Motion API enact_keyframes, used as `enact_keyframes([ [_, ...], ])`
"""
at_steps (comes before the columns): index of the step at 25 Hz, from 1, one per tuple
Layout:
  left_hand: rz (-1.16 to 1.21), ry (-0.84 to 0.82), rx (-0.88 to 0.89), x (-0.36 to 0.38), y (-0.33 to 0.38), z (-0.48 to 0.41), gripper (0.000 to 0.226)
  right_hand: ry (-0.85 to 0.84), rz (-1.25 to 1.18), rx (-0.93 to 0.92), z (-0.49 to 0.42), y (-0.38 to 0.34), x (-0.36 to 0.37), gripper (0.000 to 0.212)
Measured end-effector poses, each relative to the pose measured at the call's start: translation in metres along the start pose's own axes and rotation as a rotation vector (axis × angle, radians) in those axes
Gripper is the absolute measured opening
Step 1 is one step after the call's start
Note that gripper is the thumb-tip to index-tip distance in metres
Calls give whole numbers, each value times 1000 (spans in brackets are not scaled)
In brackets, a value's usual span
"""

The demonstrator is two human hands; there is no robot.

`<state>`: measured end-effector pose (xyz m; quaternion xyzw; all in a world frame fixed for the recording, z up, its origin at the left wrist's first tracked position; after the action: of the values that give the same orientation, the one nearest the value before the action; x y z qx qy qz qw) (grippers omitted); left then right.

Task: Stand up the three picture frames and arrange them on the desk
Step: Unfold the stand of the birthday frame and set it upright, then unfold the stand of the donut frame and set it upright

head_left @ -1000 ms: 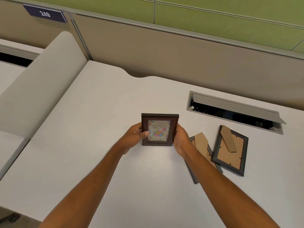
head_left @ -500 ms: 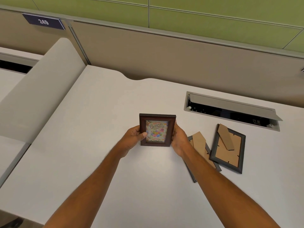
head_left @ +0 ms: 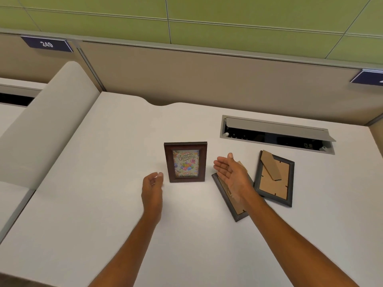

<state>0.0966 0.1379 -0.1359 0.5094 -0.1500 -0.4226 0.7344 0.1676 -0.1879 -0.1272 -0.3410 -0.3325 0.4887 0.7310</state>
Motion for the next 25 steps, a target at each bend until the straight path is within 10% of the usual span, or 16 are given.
enact_keyframes([
  [8, -67, -99, 27, 45, -28, 97, 8, 152, -45, -79, 43, -3, -108, 42],
  [15, -197, -577, 60, 170, -22, 172, 23, 527, 28, -113, 66, -12, -213, 21],
  [25, -367, -667, 156, 260, -27, 209, 50, 650, 166, 13, 60, 4, -265, 34],
])
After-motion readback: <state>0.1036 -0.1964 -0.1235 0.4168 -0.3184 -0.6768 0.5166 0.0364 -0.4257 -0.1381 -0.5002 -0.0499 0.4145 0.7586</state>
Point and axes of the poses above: each hand's wrist, its own z-axis away from the middle knuckle, its own x-axis out of the palm, y = z × x, the point moved 10 cm from there along -z, towards the middle knuckle, and after that the axes turned 8 degrees about y, right-handed, at the moved point
